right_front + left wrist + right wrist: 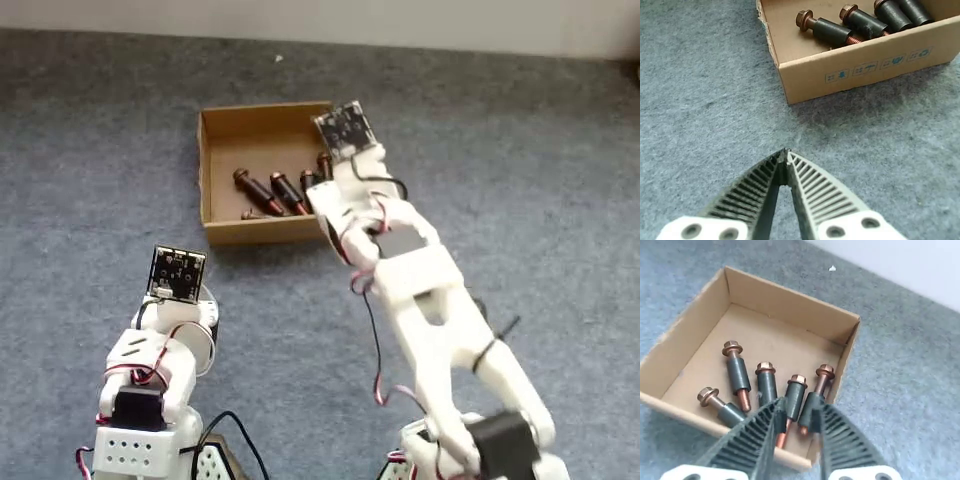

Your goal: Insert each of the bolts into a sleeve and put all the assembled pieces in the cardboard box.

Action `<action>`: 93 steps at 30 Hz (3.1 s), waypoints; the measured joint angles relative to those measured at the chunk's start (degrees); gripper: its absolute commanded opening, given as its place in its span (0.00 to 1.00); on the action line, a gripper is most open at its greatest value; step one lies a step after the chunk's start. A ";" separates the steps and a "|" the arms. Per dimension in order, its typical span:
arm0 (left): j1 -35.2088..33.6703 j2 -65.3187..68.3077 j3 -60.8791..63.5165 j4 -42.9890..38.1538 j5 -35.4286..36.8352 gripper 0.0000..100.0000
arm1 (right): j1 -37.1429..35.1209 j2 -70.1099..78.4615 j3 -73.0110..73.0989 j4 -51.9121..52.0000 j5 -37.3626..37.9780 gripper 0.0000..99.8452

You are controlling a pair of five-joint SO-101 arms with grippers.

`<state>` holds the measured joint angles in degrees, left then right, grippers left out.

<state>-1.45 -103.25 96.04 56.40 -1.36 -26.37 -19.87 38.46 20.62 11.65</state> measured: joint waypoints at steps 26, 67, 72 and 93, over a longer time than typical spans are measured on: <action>0.00 0.00 0.00 0.00 0.00 0.01 | 4.66 -53.54 44.31 0.00 0.00 0.04; 0.00 0.00 0.00 0.00 0.00 0.01 | 14.42 -84.04 57.41 49.14 0.00 0.04; 0.00 0.00 0.00 0.00 0.00 0.01 | 14.42 -84.04 57.41 50.55 0.00 0.04; 0.00 -0.09 0.00 18.90 0.00 0.01 | 14.42 -84.04 57.41 50.55 0.00 0.04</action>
<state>-1.45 -103.34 96.04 75.30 -1.36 -11.96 -103.91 95.87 71.16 11.65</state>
